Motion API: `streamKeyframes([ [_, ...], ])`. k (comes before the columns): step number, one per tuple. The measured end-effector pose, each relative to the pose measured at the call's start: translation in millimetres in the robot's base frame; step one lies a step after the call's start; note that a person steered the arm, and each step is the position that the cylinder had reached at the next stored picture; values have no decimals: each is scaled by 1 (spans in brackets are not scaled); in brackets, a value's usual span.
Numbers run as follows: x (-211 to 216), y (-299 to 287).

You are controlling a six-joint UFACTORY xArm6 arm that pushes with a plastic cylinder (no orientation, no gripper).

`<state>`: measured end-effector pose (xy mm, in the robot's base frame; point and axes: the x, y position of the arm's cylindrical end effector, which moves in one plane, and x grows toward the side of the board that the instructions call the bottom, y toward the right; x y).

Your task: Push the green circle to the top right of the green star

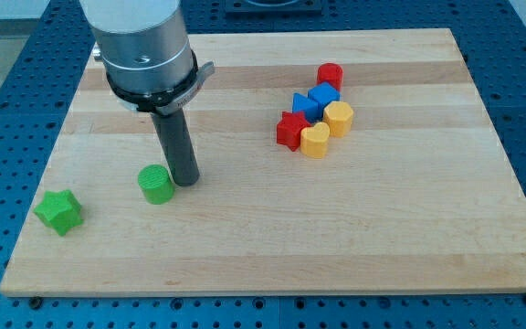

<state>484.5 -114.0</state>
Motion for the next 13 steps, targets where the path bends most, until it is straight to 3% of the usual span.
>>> streamKeyframes([
  [1,2,-26],
  [6,2,69],
  [13,1,117],
])
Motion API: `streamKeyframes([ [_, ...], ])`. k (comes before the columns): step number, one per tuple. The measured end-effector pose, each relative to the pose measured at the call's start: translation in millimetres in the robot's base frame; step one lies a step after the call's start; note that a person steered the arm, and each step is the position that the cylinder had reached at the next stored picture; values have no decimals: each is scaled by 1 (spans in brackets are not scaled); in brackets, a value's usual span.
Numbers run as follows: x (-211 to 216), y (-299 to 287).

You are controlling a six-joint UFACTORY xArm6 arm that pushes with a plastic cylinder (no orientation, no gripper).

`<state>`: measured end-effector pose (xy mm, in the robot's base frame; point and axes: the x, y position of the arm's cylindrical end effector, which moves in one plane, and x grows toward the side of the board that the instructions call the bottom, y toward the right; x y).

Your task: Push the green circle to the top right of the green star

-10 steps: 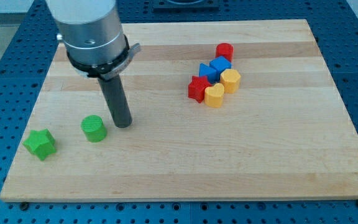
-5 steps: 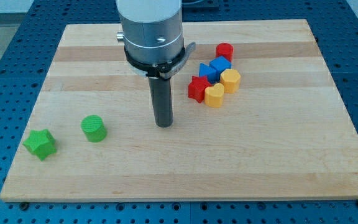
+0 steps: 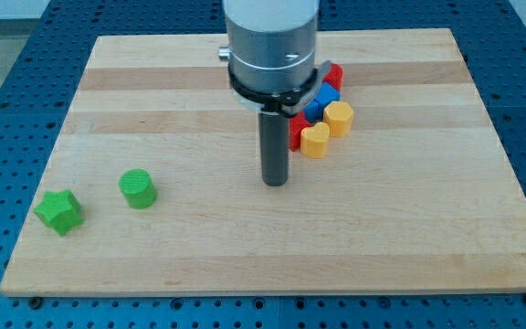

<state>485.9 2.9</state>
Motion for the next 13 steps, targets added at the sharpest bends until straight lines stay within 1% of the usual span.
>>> streamKeyframes([
  [2,0,-4],
  [4,0,-78],
  [8,2,-134],
  [9,13,-135],
  [11,13,-140],
  [12,13,-182],
  [13,13,-140],
])
